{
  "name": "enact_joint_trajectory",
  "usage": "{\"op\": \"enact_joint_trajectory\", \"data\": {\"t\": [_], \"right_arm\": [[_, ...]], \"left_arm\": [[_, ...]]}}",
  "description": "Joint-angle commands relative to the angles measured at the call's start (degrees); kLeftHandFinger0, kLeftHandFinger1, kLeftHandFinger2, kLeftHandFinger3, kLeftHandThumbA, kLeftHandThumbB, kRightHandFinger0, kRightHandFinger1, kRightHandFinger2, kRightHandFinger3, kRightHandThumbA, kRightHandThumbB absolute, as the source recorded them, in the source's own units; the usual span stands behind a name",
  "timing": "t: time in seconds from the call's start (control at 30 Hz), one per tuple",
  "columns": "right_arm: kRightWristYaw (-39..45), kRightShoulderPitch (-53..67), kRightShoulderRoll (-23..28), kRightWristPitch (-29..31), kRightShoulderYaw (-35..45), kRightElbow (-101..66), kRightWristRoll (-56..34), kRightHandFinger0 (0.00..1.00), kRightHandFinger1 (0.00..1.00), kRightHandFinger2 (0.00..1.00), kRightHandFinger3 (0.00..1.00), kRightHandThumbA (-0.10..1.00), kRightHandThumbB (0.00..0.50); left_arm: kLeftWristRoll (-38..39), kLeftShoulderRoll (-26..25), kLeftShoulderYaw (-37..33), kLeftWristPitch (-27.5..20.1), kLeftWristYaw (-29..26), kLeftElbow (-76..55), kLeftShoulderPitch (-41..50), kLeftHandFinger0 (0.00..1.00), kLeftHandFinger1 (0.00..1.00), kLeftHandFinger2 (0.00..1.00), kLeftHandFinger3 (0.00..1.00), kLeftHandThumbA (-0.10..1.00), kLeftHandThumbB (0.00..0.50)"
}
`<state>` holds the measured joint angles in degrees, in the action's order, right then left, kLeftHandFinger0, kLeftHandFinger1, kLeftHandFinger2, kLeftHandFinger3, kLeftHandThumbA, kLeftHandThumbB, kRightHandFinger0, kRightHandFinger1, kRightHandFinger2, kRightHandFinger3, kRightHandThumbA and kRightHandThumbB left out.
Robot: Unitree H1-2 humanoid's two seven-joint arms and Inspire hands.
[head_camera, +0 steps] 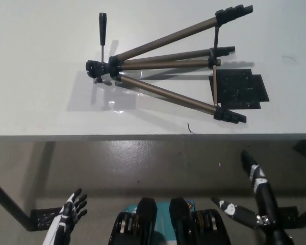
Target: A tripod lies near the right hand side of the table and the robot grab a leg of the tripod using its right hand and put it up right.
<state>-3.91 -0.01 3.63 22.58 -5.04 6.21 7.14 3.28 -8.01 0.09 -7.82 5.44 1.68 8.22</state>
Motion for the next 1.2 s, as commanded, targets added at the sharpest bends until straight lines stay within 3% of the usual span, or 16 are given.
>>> {"op": "enact_joint_trajectory", "data": {"t": [0.0,0.07,0.13,0.2,0.27,0.37,0.47,0.57,0.67,0.73,0.93,1.1,1.17], "right_arm": [[-3.2,0.9,0.5,4.4,1.2,-7.2,0.5,1.00,1.00,1.00,1.00,0.94,0.210],[-3.8,0.8,1.0,4.4,2.6,-11.9,0.4,1.00,1.00,1.00,1.00,0.81,0.176],[-3.1,-0.3,1.1,4.0,4.4,-15.1,1.6,1.00,1.00,1.00,1.00,0.78,0.224],[-1.4,-2.3,2.8,0.3,5.8,-19.8,3.2,1.00,1.00,1.00,1.00,0.80,0.260],[1.9,-5.6,6.2,-7.4,6.7,-25.8,5.7,1.00,1.00,1.00,1.00,0.88,0.309],[5.9,-12.8,10.6,-17.8,7.9,-32.5,10.8,1.00,1.00,1.00,1.00,0.90,0.355],[8.8,-20.4,14.4,-24.4,8.3,-34.5,12.8,1.00,1.00,1.00,1.00,0.94,0.410],[12.2,-29.1,18.0,-30.4,7.7,-34.6,17.1,1.00,1.00,1.00,1.00,0.98,0.417],[16.7,-38.8,21.1,-36.0,5.4,-32.7,20.7,1.00,1.00,1.00,1.00,1.00,0.464],[19.8,-45.2,22.9,-37.3,2.9,-29.0,21.6,1.00,1.00,1.00,1.00,1.00,0.457],[26.5,-60.3,24.4,-37.1,-6.7,-15.4,30.7,1.00,1.00,1.00,1.00,1.00,0.498],[30.1,-71.1,22.3,-36.8,-14.8,-2.6,35.8,1.00,1.00,1.00,1.00,1.00,0.500],[31.3,-75.6,20.5,-36.4,-18.6,5.0,37.2,1.00,1.00,1.00,1.00,1.00,0.495]], "left_arm": [[1.1,-0.8,0.2,-1.5,1.3,-2.2,-1.3,1.00,1.00,1.00,1.00,1.00,0.280],[0.1,-0.8,0.1,-2.2,1.0,-1.9,-1.5,1.00,1.00,1.00,1.00,1.00,0.281],[0.8,-0.9,0.4,-1.8,1.2,-2.1,-1.4,1.00,1.00,1.00,1.00,1.00,0.279],[1.5,-0.7,0.6,-1.6,1.4,-2.1,-1.4,1.00,1.00,1.00,1.00,1.00,0.274],[1.5,-0.8,0.7,-1.8,1.5,-1.9,-1.3,1.00,1.00,1.00,1.00,1.00,0.272],[1.7,-1.0,0.7,-1.7,1.7,-1.9,-1.2,1.00,1.00,1.00,1.00,1.00,0.265],[2.8,-0.9,0.8,-1.5,2.1,-2.0,-0.8,1.00,1.00,1.00,1.00,1.00,0.272],[2.2,-1.0,0.8,-1.7,1.8,-1.9,-0.7,1.00,1.00,1.00,1.00,1.00,0.265],[2.3,-1.3,0.6,-2.4,2.4,-1.3,-0.8,1.00,1.00,1.00,1.00,1.00,0.261],[2.6,-1.3,0.5,-2.1,2.7,-1.4,-0.9,1.00,1.00,1.00,1.00,1.00,0.265],[3.0,-1.4,0.5,-2.9,3.0,-0.5,-1.0,1.00,1.00,1.00,1.00,1.00,0.267],[2.5,-1.6,0.6,-2.8,2.6,-1.0,0.3,1.00,1.00,1.00,1.00,1.00,0.275],[2.5,-1.6,0.7,-2.6,2.5,-1.2,0.5,1.00,1.00,1.00,1.00,1.00,0.307]]}}
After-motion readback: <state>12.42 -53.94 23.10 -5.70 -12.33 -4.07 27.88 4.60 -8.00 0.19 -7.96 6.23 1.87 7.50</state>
